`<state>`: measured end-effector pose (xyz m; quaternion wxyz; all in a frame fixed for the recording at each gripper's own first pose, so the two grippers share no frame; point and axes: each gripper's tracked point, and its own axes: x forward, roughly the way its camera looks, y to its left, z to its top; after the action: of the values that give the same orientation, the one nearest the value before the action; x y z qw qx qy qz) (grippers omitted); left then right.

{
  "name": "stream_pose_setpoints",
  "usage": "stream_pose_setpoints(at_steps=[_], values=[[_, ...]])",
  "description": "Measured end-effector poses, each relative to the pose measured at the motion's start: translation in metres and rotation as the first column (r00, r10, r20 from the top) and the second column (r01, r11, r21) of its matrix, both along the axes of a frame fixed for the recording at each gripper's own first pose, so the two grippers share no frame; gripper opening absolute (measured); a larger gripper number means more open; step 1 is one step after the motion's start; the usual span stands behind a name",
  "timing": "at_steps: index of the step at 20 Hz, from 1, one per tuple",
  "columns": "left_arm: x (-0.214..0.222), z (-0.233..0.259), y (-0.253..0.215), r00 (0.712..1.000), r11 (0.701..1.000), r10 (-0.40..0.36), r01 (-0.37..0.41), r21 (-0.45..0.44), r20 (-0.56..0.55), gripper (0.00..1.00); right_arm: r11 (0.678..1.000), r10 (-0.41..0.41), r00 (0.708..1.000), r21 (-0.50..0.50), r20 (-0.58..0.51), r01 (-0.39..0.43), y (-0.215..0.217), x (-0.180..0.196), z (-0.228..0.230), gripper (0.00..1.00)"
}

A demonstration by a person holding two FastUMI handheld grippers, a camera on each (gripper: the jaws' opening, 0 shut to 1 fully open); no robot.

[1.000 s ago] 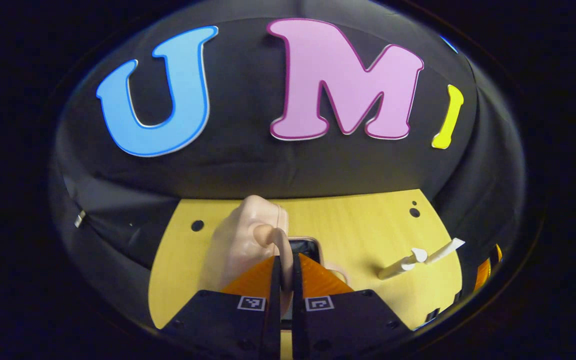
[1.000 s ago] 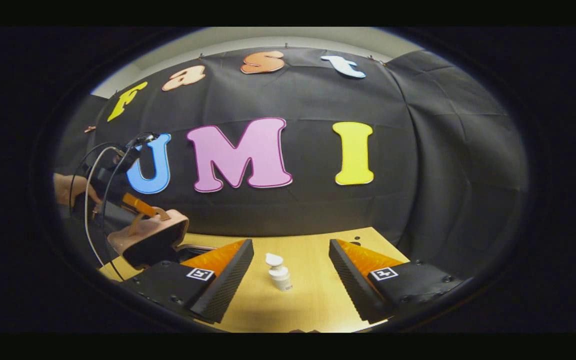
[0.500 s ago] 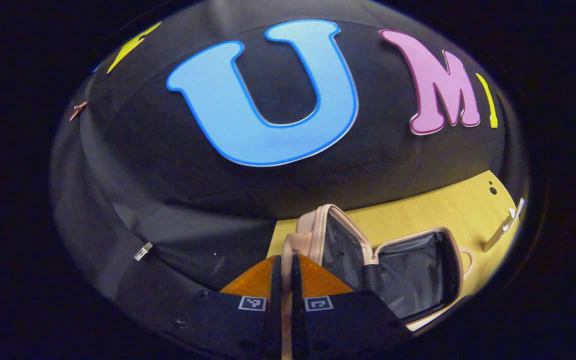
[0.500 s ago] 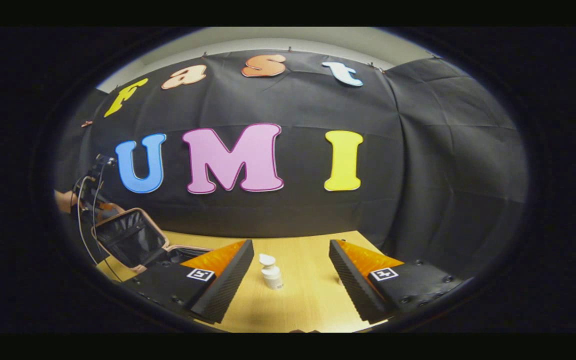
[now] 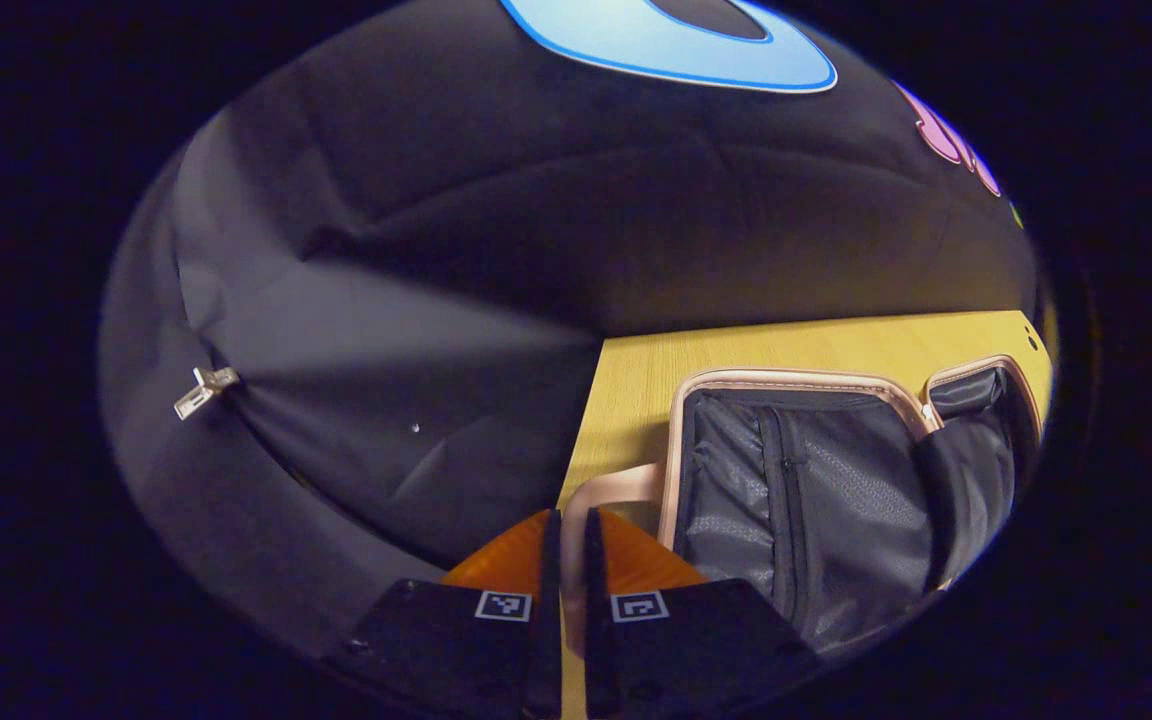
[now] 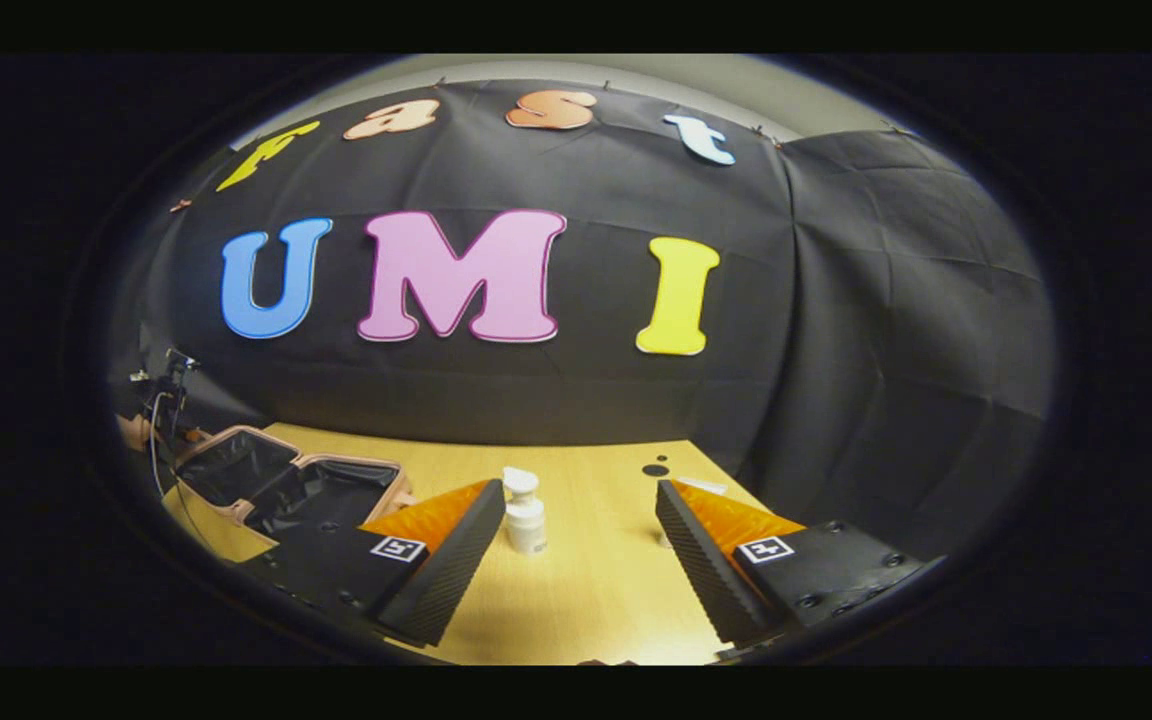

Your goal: First open the suitcase, pack the skin care products into it, and then close the suitcase.

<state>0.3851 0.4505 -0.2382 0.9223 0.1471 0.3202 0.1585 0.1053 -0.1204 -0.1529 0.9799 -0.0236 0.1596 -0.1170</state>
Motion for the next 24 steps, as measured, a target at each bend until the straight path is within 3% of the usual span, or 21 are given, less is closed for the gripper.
stream_pose_setpoints(at_steps=[2, 3, 4, 7, 8, 11, 16, 17, 18, 22, 24], values=[[-0.008, -0.005, 0.016, 0.998, 0.997, 0.063, -0.063, 0.033, 0.005, 0.21, 1.000, -0.015, 1.000, -0.003, 0.008, 0.015, -0.002, -0.002, 0.004, 0.97], [-0.009, 0.000, 0.017, 0.997, 0.997, 0.071, -0.072, 0.034, 0.019, 0.29, 1.000, -0.025, 1.000, 0.012, 0.012, 0.025, -0.004, -0.003, 0.006, 1.00], [-0.012, 0.008, 0.016, 0.996, 0.995, 0.085, -0.087, 0.050, 0.035, 0.25, 0.999, -0.038, 0.999, 0.018, 0.015, 0.038, -0.007, -0.004, 0.009, 0.96], [-0.020, 0.052, -0.020, 0.990, 0.998, 0.041, -0.048, 0.049, 0.136, 0.70, 0.997, -0.082, 0.996, -0.004, 0.035, 0.083, -0.023, -0.013, 0.019, 0.96], [-0.022, 0.064, -0.040, 0.985, 0.999, 0.006, -0.012, 0.034, 0.173, 0.72, 0.996, -0.093, 0.995, -0.010, 0.039, 0.094, -0.029, -0.017, 0.021, 0.97], [-0.029, 0.100, -0.117, 0.956, 0.994, -0.102, 0.106, 0.002, 0.276, 0.98, 0.993, -0.119, 0.992, -0.013, 0.044, 0.120, -0.044, -0.026, 0.024, 0.97], [-0.055, 0.123, -0.256, 0.897, 0.969, -0.196, 0.240, -0.063, 0.397, 0.98, 0.991, -0.126, 0.991, -0.035, 0.040, 0.127, -0.076, -0.026, 0.015, 0.96], [-0.060, 0.123, -0.284, 0.887, 0.960, -0.213, 0.268, -0.081, 0.409, 0.98, 0.992, -0.123, 0.992, -0.025, 0.034, 0.124, -0.082, -0.024, 0.009, 0.92], [-0.066, 0.118, -0.313, 0.885, 0.953, -0.224, 0.287, -0.099, 0.409, 0.98, 0.993, -0.118, 0.993, -0.011, 0.021, 0.118, -0.088, -0.021, 0.000, 0.96], [-0.086, 0.098, -0.428, 0.845, 0.908, -0.323, 0.403, -0.112, 0.426, 0.98, 0.996, -0.093, 0.996, 0.010, -0.003, 0.093, -0.116, -0.004, -0.028, 0.97], [-0.098, 0.083, -0.496, 0.798, 0.861, -0.408, 0.498, -0.104, 0.443, 0.98, 0.996, -0.083, 0.996, 0.026, -0.020, 0.083, -0.129, 0.004, -0.044, 0.97]])
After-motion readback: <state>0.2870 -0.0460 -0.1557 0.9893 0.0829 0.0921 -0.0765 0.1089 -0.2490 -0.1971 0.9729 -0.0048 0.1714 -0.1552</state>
